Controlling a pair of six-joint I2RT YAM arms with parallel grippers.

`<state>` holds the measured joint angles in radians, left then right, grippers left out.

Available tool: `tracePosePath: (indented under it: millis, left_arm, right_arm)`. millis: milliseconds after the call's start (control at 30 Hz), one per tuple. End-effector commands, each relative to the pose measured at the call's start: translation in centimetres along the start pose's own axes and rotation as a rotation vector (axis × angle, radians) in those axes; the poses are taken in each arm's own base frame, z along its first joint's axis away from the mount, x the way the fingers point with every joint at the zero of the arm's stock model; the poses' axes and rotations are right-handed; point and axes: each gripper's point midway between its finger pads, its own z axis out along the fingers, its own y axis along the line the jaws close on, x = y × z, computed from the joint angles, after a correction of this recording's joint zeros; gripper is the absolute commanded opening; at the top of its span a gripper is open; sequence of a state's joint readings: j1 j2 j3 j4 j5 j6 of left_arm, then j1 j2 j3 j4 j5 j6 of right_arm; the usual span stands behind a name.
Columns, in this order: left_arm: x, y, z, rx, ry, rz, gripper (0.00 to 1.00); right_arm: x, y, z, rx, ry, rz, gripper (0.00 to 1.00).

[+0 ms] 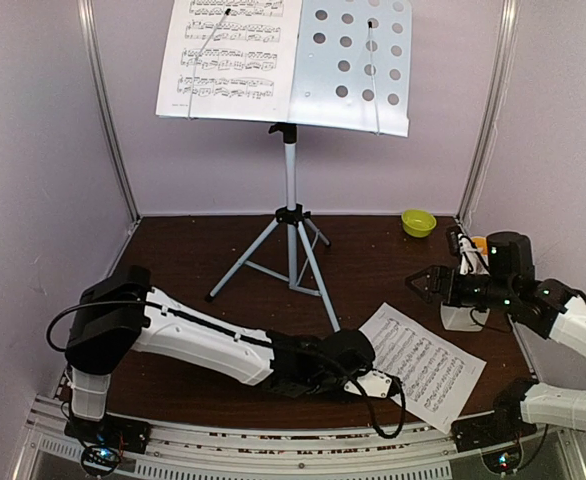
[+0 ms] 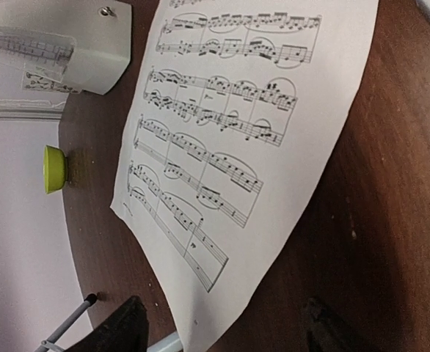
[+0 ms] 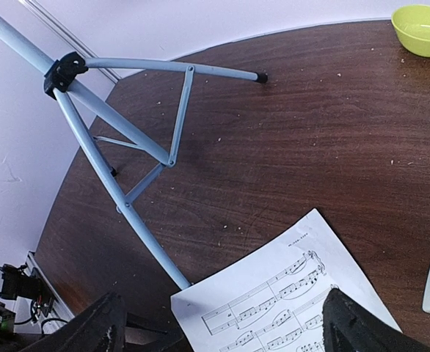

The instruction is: Set up the instrument practice props

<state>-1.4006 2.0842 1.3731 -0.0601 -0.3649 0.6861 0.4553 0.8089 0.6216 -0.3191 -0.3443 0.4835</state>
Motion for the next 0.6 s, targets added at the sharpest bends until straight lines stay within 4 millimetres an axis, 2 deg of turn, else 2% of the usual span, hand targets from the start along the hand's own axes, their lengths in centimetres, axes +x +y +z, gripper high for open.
tracePosePath:
  millis: [0,200,333,433,567]
  left_arm:
    - [-0.3,0.6,1.2,-0.035,0.051,0.125,0.73]
    - [-1.0,0.4,3.8,-0.051,0.077,0.185,0.70]
    - [-2.2,0.4,5.0,-0.051,0.057,0.207,0.64]
    - [-3.4,0.6,5.6,-0.051,0.019,0.208,0.53]
    - [-5.1,1.2,5.6,-0.047,-0.045,0.190,0.28]
  right_arm:
    - [-0.2,0.1,-0.4,-0.026,-0.010,0.016,0.93]
    - [-0.9,-0.1,-1.1,-0.024,-0.031,0.018,0.94]
    - [-1.7,-0.1,-2.0,-0.017,-0.058,0.014,0.94]
    - [-2.3,-0.1,-2.6,-0.017,-0.081,0.013,0.94]
    - [-3.0,0.1,-3.5,-0.019,-0.109,0.009,0.94]
